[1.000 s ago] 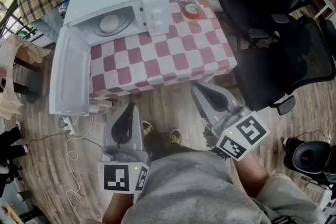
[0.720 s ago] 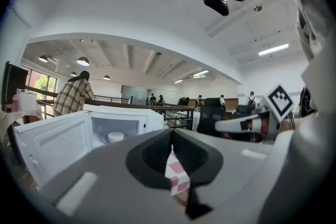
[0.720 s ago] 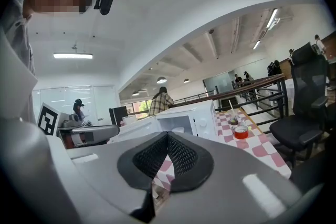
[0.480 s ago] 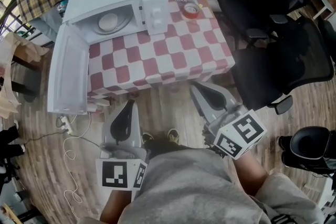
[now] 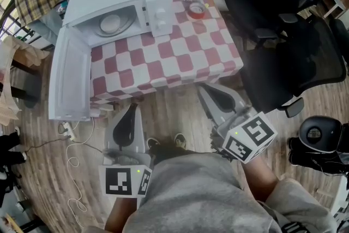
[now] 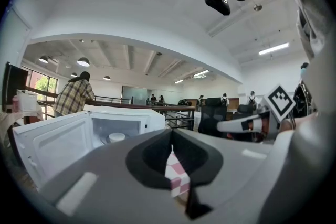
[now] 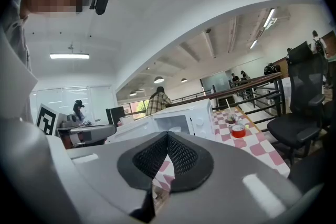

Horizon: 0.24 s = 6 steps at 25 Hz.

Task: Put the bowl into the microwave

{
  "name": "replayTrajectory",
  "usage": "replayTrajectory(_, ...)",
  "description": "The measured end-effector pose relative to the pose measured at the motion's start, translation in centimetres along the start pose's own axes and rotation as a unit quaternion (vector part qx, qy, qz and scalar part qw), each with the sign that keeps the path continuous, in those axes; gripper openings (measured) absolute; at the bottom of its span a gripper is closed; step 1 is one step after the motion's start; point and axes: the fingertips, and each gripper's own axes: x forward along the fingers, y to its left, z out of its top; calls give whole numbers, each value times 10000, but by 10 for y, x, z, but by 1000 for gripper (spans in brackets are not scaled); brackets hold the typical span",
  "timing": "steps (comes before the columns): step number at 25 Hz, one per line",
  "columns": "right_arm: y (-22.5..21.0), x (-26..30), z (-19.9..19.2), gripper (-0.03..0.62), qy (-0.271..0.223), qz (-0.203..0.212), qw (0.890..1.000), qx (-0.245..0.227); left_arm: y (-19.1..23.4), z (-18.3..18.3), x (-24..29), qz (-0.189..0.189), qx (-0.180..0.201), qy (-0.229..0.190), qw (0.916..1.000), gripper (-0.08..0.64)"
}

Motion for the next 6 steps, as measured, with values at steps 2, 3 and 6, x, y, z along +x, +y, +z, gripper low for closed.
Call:
replayTrajectory(2, 0, 2, 0, 0, 0, -16, 10000, -3, 2, 0, 0, 6, -21, 0, 10000, 12)
replayTrajectory(3, 0, 2, 0, 0, -3, -28, 10000, 5, 3, 0, 1, -2, -24, -6, 10000, 12)
replayTrajectory(6, 0, 4, 0, 0, -13, -69, 10000, 44, 5, 1, 1, -29, -6, -22, 10000, 12)
